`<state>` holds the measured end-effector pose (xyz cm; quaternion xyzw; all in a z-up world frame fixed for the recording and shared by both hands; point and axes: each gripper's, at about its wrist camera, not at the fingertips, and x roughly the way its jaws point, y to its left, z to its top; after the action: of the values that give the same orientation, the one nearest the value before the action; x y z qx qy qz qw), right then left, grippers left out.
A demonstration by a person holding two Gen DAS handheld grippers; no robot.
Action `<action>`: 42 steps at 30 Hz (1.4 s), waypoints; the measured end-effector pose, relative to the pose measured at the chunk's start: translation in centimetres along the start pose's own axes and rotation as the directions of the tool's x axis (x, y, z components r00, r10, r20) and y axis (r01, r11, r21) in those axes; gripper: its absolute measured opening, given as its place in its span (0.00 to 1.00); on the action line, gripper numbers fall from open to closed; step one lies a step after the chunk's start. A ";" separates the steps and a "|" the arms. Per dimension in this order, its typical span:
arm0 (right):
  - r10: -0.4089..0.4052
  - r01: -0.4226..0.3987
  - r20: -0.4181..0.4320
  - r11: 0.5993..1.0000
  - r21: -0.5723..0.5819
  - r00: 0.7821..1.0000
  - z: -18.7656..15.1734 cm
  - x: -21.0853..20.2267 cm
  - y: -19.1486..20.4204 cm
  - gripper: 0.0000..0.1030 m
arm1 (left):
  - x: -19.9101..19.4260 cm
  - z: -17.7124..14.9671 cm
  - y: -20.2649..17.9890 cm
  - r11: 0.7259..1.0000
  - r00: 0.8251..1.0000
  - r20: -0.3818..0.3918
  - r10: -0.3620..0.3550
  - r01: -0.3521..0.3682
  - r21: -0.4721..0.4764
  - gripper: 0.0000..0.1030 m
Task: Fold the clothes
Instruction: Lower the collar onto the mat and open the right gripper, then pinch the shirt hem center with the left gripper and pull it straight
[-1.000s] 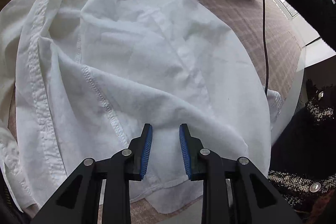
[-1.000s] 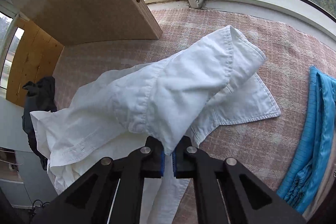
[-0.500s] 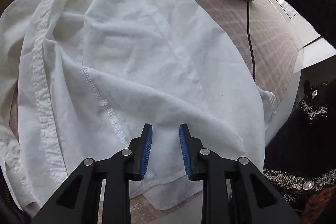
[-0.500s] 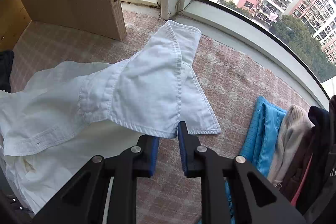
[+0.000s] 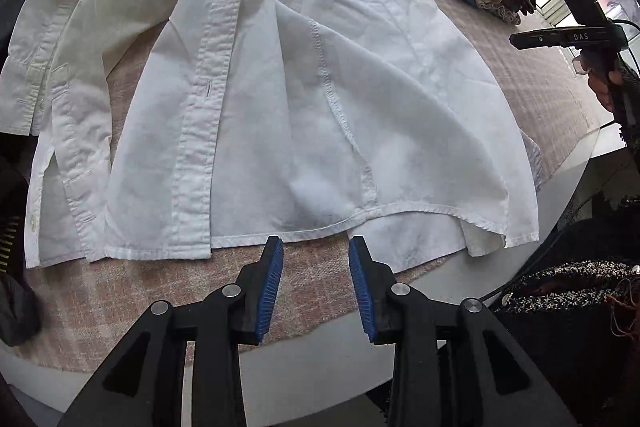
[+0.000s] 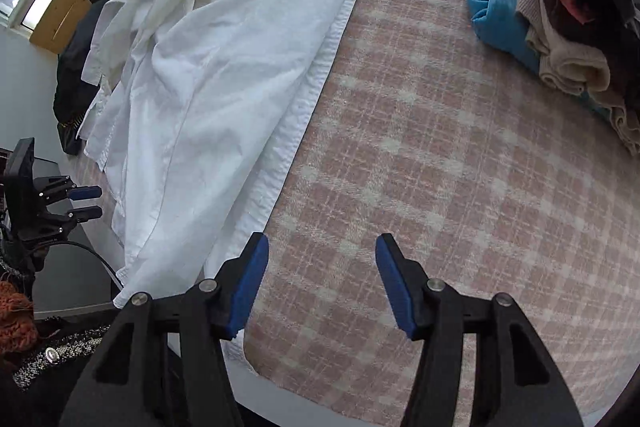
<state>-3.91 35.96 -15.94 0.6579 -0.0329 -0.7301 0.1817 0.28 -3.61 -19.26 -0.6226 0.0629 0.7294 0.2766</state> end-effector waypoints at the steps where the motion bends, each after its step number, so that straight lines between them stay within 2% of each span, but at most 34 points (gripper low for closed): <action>1: 0.024 -0.024 -0.016 0.999 0.024 1.000 -1.5 0.7 0.2 0.54 | 0.2 -0.3 -0.4 1.000 1.000 -0.002 -0.007 0.007 0.005 0.31; 4: 0.127 -0.121 -0.048 0.986 0.115 0.991 -4.7 2.1 0.4 0.54 | 1.0 -0.5 -1.1 0.999 0.999 -0.008 -0.041 0.042 0.003 0.31; 7: 0.137 -0.127 -0.066 0.982 0.141 0.988 -6.7 3.1 1.0 0.54 | 1.8 -0.5 -1.9 0.998 0.998 -0.015 -0.067 0.068 0.007 0.31; 10: 0.147 -0.139 -0.048 0.981 0.138 0.988 -7.7 2.9 1.6 0.54 | 2.5 -0.4 -2.2 0.997 0.996 -0.016 -0.083 0.083 -0.001 0.29; 12: 0.159 -0.151 -0.042 0.977 0.154 0.986 -8.2 2.9 1.7 0.54 | 2.6 -0.2 -2.4 0.996 0.996 -0.021 -0.087 0.088 0.011 0.06; 13: 0.168 -0.161 -0.033 0.975 0.154 0.985 -8.5 2.9 1.8 0.54 | 2.5 -0.3 -2.6 0.996 0.996 -0.025 -0.085 0.086 0.026 0.02; 17: 0.228 -0.226 -0.018 0.970 0.095 0.973 -8.9 3.4 3.8 0.50 | 1.7 -0.6 -2.8 0.994 0.996 -0.032 -0.082 0.084 0.069 0.01; 18: 0.241 -0.237 -0.036 0.967 0.098 0.970 -9.0 3.7 4.2 0.31 | 1.1 -0.6 -2.7 0.993 0.996 -0.025 -0.090 0.091 0.068 0.01; 19: 0.262 -0.256 -0.051 0.961 0.106 0.964 -9.0 4.0 4.5 0.03 | 0.5 -0.6 -2.5 0.993 0.996 -0.017 -0.092 0.093 0.068 0.01; 20: 0.295 -0.286 -0.058 0.950 0.121 0.954 -9.0 4.2 4.6 0.03 | -0.3 -0.7 -2.1 0.994 0.996 -0.006 -0.087 0.087 0.070 0.01; 23: 0.267 -0.258 -0.085 0.961 0.104 0.960 -9.6 4.7 5.1 0.03 | -1.6 -1.6 -1.3 0.994 0.996 0.004 -0.086 0.085 0.073 0.01; 24: 0.250 -0.241 -0.098 0.965 0.101 0.963 -9.8 4.9 5.0 0.05 | -1.7 -1.9 -1.0 0.994 0.996 0.002 -0.086 0.085 0.073 0.01; 26: 0.219 -0.208 -0.119 0.973 0.101 0.968 -9.9 5.0 4.9 0.08 | 0.0 -1.8 -0.9 0.996 0.998 -0.033 -0.057 0.059 0.067 0.01; 27: 0.211 -0.196 -0.120 0.972 0.129 0.970 -9.6 4.7 4.5 0.14 | 0.8 -1.7 -1.0 0.997 0.998 -0.047 -0.042 0.045 0.063 0.01; 30: 0.182 -0.166 -0.078 0.970 0.177 0.980 -8.5 3.2 3.7 0.45 | 0.9 -1.5 -0.6 0.998 0.998 -0.041 -0.040 0.042 0.047 0.01; 31: 0.199 -0.185 -0.066 0.966 0.178 0.978 -8.2 3.2 3.9 0.49 | 0.3 -1.6 -0.6 0.998 0.998 -0.028 -0.048 0.049 0.048 0.01; 35: 0.264 -0.255 -0.045 0.956 0.145 0.963 -7.8 4.1 5.1 0.49 | -0.5 -1.7 -0.1 0.998 0.999 -0.018 -0.036 0.037 0.049 0.01; 38: 0.246 -0.237 -0.063 0.964 0.119 0.967 -8.0 4.8 6.0 0.48 | -0.7 -1.8 0.1 0.998 0.999 -0.017 -0.027 0.028 0.051 0.01; 39: 0.240 -0.231 -0.069 0.967 0.110 0.968 -8.0 5.0 6.3 0.44 | -0.4 -1.9 -0.1 0.998 0.999 -0.021 -0.030 0.031 0.054 0.01; 41: 0.247 -0.238 -0.077 0.964 0.119 0.966 -8.1 5.3 6.2 0.27 | 0.1 -1.9 -0.5 0.998 0.999 -0.025 -0.035 0.037 0.059 0.01; 42: 0.266 -0.253 -0.078 0.957 0.139 0.961 -8.2 5.0 5.7 0.04 | 0.1 -1.9 -0.6 0.998 0.999 -0.022 -0.036 0.037 0.060 0.01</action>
<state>4.96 30.63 -20.16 0.6925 -0.1569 -0.6638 0.2349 2.18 -3.91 -19.62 -0.6226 0.0763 0.7154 0.3078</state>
